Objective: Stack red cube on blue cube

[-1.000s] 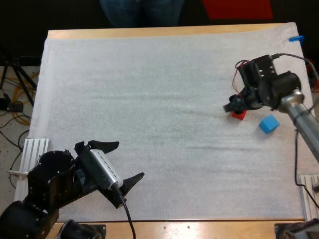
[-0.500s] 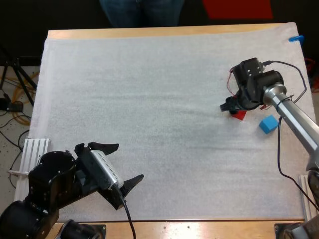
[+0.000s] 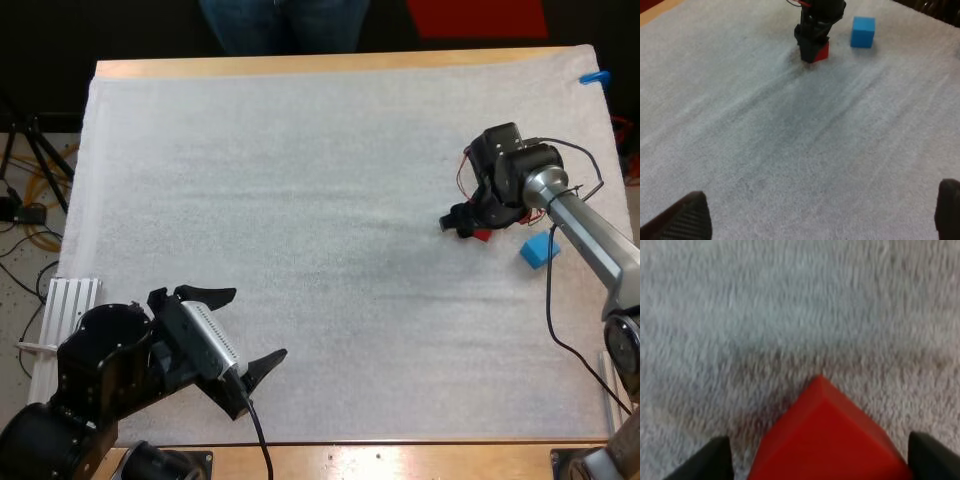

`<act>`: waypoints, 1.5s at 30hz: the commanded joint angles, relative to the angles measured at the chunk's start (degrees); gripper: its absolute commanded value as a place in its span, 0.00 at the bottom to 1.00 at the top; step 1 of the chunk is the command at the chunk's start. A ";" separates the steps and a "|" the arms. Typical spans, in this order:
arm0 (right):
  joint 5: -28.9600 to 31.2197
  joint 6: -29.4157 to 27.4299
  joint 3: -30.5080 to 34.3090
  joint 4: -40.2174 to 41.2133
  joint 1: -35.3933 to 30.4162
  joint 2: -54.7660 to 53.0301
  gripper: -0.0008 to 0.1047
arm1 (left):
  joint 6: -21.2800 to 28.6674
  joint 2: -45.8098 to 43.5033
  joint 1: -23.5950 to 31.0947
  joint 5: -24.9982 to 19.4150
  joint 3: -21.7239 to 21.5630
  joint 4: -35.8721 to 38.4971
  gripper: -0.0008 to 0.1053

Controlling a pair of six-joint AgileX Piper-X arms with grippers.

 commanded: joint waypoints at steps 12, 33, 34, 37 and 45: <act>0.03 0.21 -0.85 0.29 0.05 -0.39 0.21 | 0.02 0.06 -0.25 -0.48 -0.40 0.14 0.83; 5.14 2.47 -4.70 12.32 -1.03 -16.34 0.21 | 0.02 0.06 -0.25 -0.09 -0.40 0.14 0.83; 5.14 2.61 -4.69 12.64 -1.20 -16.46 0.21 | 0.02 0.06 -0.25 -0.09 -0.40 0.14 0.83; 5.14 2.85 -4.69 13.12 -2.67 -17.52 0.21 | 0.02 0.06 -0.25 -0.09 -0.40 0.14 0.83; 3.99 3.17 0.26 12.66 -7.86 -20.72 0.21 | 0.02 0.06 -0.25 -0.09 -0.40 0.14 0.83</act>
